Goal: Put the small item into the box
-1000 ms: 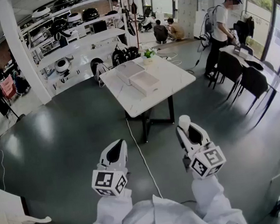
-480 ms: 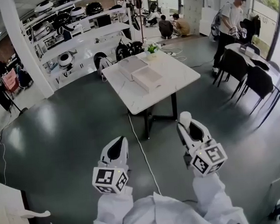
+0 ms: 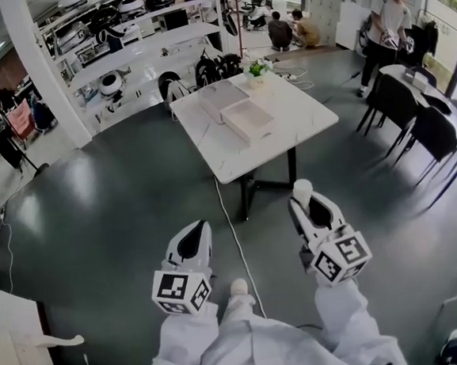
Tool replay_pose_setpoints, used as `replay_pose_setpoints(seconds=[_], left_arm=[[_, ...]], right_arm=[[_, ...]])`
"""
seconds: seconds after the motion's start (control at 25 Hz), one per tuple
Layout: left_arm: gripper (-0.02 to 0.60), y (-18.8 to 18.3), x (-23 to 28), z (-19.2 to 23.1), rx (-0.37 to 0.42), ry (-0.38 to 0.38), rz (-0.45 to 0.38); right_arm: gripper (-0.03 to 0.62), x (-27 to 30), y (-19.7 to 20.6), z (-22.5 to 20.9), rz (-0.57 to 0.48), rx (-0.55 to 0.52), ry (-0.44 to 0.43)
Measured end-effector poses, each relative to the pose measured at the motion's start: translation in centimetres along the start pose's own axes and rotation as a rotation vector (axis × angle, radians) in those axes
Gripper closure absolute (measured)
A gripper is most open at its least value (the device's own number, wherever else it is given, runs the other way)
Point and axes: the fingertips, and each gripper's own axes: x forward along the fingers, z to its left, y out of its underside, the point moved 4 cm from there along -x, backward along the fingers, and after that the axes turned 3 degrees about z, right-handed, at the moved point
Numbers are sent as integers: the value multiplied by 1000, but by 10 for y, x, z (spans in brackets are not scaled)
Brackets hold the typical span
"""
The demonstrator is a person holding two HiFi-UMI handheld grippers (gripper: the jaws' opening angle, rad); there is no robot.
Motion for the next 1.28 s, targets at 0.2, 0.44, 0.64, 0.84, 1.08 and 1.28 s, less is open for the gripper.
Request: replay_pose_setpoints(seconds=[0.2, 0.44, 0.64, 0.84, 1.08, 1.28], left_arm=[[583, 4, 38, 25, -3, 4, 17], [583, 0, 105, 61, -20, 49, 25], [583, 1, 155, 88, -18, 90, 42], [583, 2, 198, 109, -29, 121, 49], [583, 9, 233, 121, -35, 159, 52], [583, 10, 249, 129, -63, 162, 62]], right_arm=[[471, 40, 8, -20, 6, 16, 4], [471, 103, 14, -51, 30, 42, 24], [471, 150, 19, -73, 35, 42, 49], [471, 184, 22, -93, 46, 46, 68], [471, 207, 30, -113, 51, 42, 105], [471, 219, 30, -121, 68, 45, 110]])
